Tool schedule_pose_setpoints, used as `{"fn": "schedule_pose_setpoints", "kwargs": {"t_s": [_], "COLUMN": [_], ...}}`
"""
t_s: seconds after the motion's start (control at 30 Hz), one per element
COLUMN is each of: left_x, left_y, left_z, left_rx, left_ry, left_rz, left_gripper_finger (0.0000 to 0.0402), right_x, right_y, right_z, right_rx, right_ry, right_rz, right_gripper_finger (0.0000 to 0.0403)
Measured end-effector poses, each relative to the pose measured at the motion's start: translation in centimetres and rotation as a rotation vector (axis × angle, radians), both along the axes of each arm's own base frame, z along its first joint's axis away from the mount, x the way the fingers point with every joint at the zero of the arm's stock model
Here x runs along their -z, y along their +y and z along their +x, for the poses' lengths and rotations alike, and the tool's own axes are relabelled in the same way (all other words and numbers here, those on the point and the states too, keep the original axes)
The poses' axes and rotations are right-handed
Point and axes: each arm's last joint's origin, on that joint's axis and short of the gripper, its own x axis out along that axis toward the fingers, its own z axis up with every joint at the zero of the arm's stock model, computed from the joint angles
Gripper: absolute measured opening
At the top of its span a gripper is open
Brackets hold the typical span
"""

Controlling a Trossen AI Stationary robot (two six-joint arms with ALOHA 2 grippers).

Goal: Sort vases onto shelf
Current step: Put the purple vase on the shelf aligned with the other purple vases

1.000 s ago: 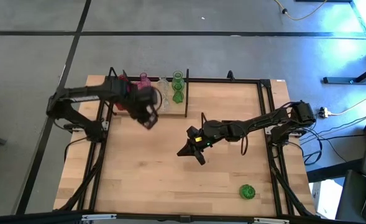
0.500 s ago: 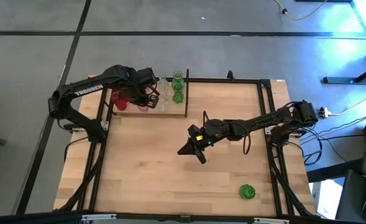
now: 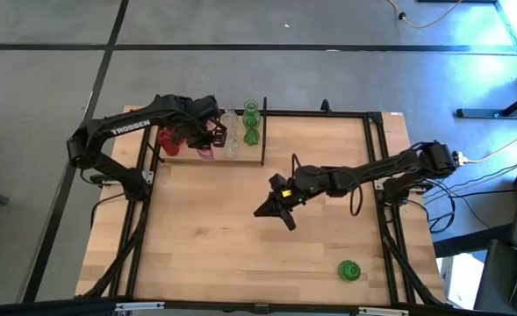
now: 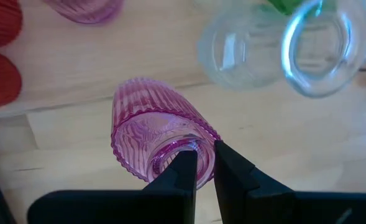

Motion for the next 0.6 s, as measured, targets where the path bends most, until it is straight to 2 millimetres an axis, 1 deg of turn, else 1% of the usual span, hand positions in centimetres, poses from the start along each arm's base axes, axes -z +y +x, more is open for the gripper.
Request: {"fn": "schedule_pose_setpoints", "kwargs": {"t_s": [0.2,0.37,0.6], "left_x": [0.0,1.0,2.1], "left_y": [1.3,1.7,2.3], "left_z": [-0.7,-1.4,-1.1], "left_rx": [-0.046,-0.089,-0.133], "left_ry": [-0.005,0.002,-0.051], "left_rz": [0.005,-0.038,0.000], "left_gripper_finger": [0.0025,0.0025,0.0025], "right_x": [-0.2,-0.4,-0.6], "right_y": [0.0,-0.1,-0.2], "right_z": [-0.3,-0.6,-1.0], "right_rx": [-0.004,-0.004,0.006], "right_ry": [0.005,0.011,0.020], "right_rz": [-0.019,-0.050,-0.097], "right_gripper_finger": [0.0000,0.0000,0.0000]}}
